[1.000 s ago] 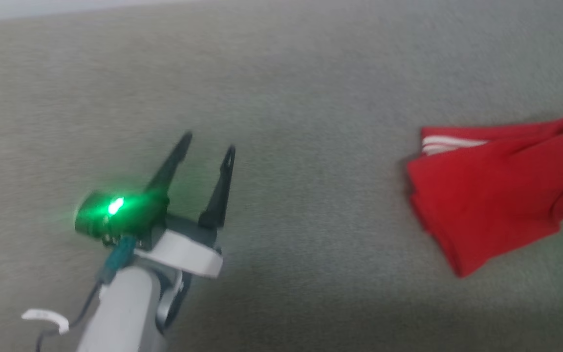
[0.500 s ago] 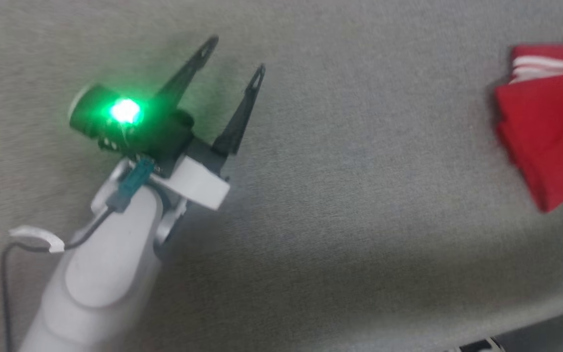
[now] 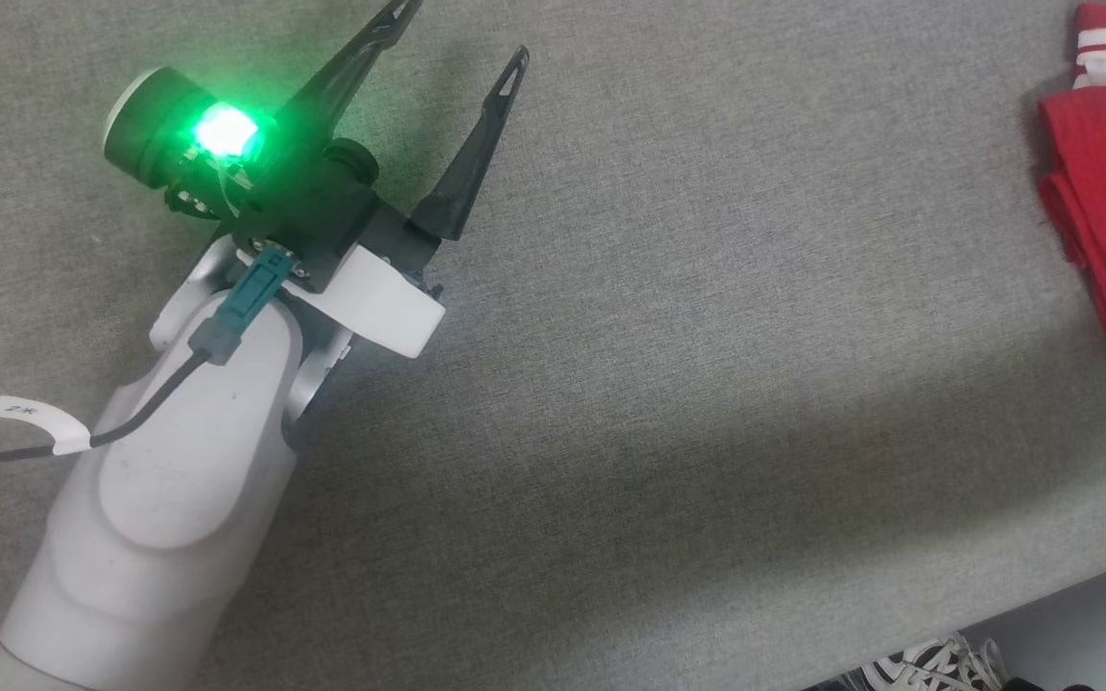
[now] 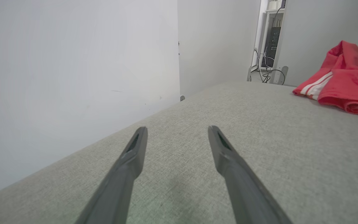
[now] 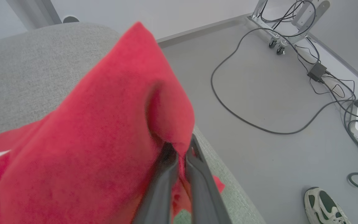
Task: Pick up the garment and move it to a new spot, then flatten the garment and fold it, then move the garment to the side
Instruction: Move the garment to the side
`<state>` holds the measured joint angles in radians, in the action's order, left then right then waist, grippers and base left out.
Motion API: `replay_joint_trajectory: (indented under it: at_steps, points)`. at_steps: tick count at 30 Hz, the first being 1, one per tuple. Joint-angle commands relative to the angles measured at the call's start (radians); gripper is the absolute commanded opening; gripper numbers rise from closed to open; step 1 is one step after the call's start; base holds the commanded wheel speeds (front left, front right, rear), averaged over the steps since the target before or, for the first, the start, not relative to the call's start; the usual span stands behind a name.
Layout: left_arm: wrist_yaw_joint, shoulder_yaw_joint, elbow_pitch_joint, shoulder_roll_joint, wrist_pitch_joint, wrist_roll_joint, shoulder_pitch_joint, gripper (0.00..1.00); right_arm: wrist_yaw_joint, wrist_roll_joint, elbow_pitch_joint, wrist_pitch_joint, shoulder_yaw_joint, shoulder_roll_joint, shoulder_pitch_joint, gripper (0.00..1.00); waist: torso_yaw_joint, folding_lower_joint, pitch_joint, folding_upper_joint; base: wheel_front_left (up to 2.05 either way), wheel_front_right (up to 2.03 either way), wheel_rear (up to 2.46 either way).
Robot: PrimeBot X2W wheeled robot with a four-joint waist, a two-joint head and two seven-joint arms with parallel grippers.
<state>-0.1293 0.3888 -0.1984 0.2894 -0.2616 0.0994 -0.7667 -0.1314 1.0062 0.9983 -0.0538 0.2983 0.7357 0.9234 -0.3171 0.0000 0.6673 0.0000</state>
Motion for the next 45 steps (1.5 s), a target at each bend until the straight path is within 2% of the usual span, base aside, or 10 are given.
replay_joint_trajectory:
  at_steps: [1, 5, 6, 7, 8, 15, 24, 31, 37, 45]
  points:
    - [-0.002, 0.001, -0.009, 0.01, -0.004, -0.001, -0.01, 1.0, 0.002, -0.005, 0.008, -0.01, 0.007, -0.006, 0.015, 0.0, -0.001, 0.0, 0.004, 0.0, 0.0, 0.0, 0.0]
    - [0.003, -0.007, -0.01, 0.014, -0.004, -0.001, -0.01, 1.0, 0.002, -0.012, 0.059, -0.041, 0.036, -0.022, 0.046, 0.0, 0.001, 0.0, 0.008, 0.0, 0.0, 0.0, 0.0]
    - [0.007, -0.01, -0.009, 0.014, -0.004, -0.002, -0.008, 1.0, 0.002, -0.011, 0.066, -0.049, 0.041, -0.026, 0.05, 0.2, 0.002, 0.0, 0.007, 0.0, 0.0, 0.0, 0.0]
    - [0.008, -0.011, -0.008, 0.014, -0.004, -0.001, -0.004, 1.0, 0.002, -0.011, 0.075, -0.056, 0.047, -0.025, 0.052, 0.46, 0.003, 0.0, 0.005, 0.0, 0.0, 0.0, 0.0]
    - [0.009, -0.013, -0.008, 0.013, -0.004, 0.0, 0.001, 1.0, 0.002, -0.01, 0.084, -0.061, 0.053, -0.024, 0.054, 1.0, 0.006, 0.0, 0.001, 0.0, 0.0, 0.0, 0.0]
    - [0.027, -0.034, 0.004, -0.027, -0.004, 0.018, 0.056, 1.0, 0.002, -0.02, 0.07, -0.111, 0.117, 0.016, 0.026, 1.0, 0.043, 0.0, -0.068, 0.0, 0.0, 0.0, 0.0]
    - [0.038, -0.104, 0.029, -0.092, -0.004, 0.054, 0.231, 1.0, 0.002, -0.047, -0.128, -0.172, 0.295, 0.017, -0.075, 1.0, 0.141, 0.0, -0.235, 0.0, 0.0, 0.0, 0.0]
    - [0.022, -0.184, 0.044, -0.139, -0.004, 0.072, 0.403, 1.0, 0.002, -0.08, -0.231, -0.207, 0.362, -0.009, -0.165, 1.0, 0.238, 0.0, -0.362, 0.0, 0.0, 0.0, 0.0]
    - [0.01, -0.236, 0.02, -0.16, -0.004, 0.064, 0.515, 1.0, 0.002, -0.108, -0.293, -0.213, 0.341, -0.048, -0.244, 1.0, 0.303, 0.0, -0.459, 0.0, 0.0, 0.0, 0.0]
    - [0.004, -0.333, -0.001, -0.177, -0.004, 0.057, 0.678, 1.0, 0.002, -0.212, -0.463, -0.212, 0.187, -0.146, -0.469, 1.0, 0.369, 0.0, -0.607, 0.0, 0.0, 0.0, 0.0]
